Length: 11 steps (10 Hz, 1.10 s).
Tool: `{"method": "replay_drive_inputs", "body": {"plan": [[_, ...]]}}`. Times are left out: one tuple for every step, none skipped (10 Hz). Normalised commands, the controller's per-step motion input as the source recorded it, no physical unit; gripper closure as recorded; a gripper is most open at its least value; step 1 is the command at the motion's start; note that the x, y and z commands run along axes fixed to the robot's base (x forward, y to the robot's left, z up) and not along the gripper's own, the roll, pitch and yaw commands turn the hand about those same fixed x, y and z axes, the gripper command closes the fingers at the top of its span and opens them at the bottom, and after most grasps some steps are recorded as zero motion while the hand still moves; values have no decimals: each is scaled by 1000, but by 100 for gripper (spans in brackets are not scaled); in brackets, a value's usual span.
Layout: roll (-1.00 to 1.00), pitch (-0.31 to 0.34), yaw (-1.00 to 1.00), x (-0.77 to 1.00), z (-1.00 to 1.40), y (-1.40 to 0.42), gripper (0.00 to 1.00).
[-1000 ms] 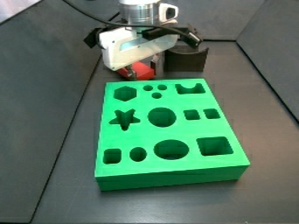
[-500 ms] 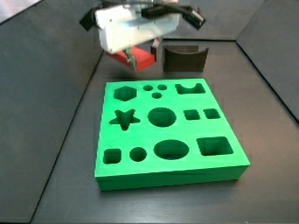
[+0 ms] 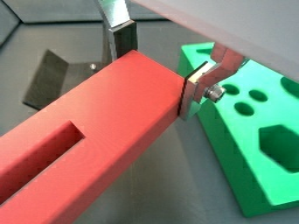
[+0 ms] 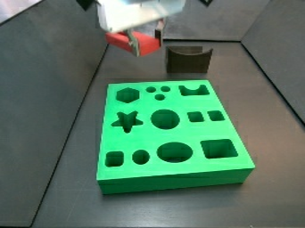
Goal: Pick up the double-square object. Move up. Place the double-square object on the fixture. Regrasp the double-square object. Move to above the board. Insert the double-square object.
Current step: Place the double-square object on the fixture.
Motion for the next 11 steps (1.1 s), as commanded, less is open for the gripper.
{"method": "replay_drive_inputs", "body": {"plan": [[-8,34,1,-19,1000,-4,100],[-10,38,2,-22,1000,-6,100],[-13,44,3,-19,826,-6,100],[-14,48,3,-16,715,-6,100],[-17,55,3,-4,493,-7,100],[-18,68,4,2,325,-7,100],[10,-65,-1000,1000,188,635,100],[8,-60,-1000,1000,152,633,100],[2,-48,-1000,1000,125,571,100],[-2,-41,-1000,1000,115,500,100],[-9,-22,-1000,1000,91,420,100]]}}
